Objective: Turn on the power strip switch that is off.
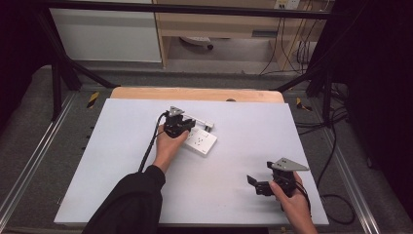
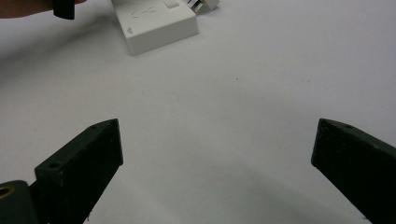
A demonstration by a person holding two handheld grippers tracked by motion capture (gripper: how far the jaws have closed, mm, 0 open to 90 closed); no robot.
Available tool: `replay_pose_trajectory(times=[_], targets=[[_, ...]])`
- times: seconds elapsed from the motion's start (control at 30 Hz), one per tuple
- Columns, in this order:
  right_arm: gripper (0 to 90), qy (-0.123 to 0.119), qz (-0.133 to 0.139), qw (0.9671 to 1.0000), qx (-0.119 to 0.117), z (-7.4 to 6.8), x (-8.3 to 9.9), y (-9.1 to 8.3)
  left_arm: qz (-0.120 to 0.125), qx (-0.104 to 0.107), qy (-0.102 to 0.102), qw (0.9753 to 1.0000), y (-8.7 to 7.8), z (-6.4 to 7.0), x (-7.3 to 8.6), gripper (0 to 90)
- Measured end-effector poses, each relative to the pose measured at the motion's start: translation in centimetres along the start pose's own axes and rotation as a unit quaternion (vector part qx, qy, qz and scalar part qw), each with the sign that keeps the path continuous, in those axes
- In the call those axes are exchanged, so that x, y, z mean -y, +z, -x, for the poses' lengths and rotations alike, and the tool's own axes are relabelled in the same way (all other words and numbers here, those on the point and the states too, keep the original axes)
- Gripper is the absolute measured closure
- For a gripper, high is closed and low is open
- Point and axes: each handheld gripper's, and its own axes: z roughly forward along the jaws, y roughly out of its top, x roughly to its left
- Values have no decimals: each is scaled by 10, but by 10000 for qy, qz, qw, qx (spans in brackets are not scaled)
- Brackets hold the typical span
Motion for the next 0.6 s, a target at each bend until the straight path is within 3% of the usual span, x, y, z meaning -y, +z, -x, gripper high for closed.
replay_pose_trajectory(times=[0.17, 0.6], targets=[[26, -4, -7, 10000, -2, 0, 0, 0, 18, 65, -99, 9999, -2, 0, -1, 624], [25, -11, -7, 10000, 12, 0, 0, 1, -57, -26, -352, 9994, -8, -5, -5, 166]])
